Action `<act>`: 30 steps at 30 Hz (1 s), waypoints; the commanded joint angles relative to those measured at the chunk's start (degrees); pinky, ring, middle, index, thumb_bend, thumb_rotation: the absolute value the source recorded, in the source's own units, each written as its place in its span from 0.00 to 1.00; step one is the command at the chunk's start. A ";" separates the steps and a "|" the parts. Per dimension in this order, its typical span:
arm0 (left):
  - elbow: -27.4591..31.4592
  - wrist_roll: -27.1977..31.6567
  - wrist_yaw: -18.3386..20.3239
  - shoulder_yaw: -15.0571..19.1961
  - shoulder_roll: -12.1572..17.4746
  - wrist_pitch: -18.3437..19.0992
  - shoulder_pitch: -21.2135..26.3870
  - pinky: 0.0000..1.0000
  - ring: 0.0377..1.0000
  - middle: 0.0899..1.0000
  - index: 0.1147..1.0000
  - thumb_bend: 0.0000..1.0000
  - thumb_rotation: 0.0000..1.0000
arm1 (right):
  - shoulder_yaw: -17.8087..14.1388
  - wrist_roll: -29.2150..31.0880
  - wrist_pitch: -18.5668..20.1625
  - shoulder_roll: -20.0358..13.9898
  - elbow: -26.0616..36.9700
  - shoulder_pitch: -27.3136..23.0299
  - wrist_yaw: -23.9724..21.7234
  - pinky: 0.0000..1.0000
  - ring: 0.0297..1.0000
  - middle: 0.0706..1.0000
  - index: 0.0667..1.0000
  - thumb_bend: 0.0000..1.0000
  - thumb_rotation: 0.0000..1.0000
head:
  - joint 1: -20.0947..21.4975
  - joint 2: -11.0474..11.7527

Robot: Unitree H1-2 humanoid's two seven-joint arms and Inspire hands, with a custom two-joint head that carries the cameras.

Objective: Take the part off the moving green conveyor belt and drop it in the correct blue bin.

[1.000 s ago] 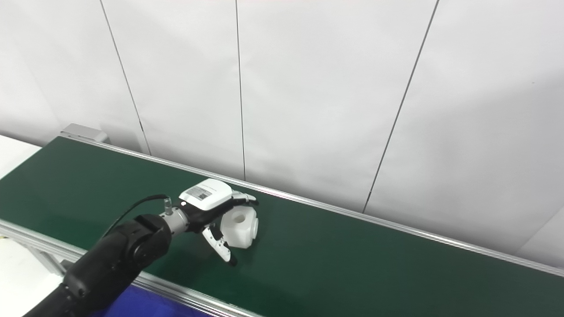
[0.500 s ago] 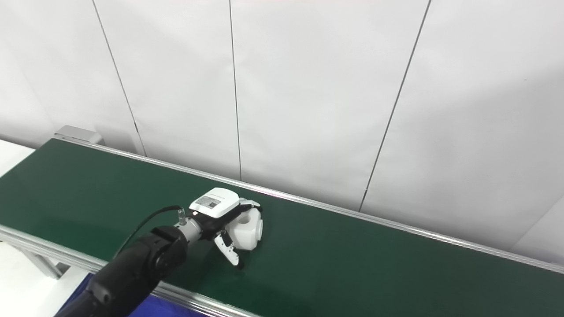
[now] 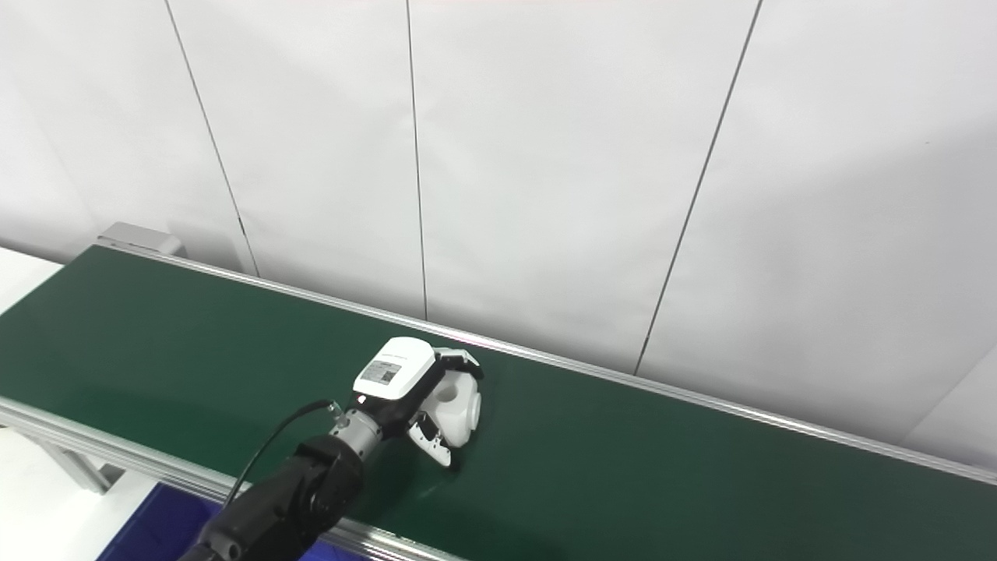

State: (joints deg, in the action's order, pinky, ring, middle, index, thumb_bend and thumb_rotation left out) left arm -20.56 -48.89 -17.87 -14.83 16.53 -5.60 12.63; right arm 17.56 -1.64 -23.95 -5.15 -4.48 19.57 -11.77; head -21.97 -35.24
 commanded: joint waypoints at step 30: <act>41.01 8.09 26.56 5.22 7.22 9.37 -2.85 0.34 0.37 0.38 0.46 0.52 0.00 | 1.55 -0.40 -2.96 0.93 4.37 0.18 0.67 0.74 0.77 0.78 0.81 0.90 0.99 | 3.23 -7.88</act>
State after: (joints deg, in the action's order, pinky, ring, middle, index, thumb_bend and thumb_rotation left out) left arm 17.38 -41.65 7.48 -10.79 22.03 3.20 9.76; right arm 18.78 -1.88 -23.95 -4.88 -1.90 19.60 -11.46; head -18.72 -43.06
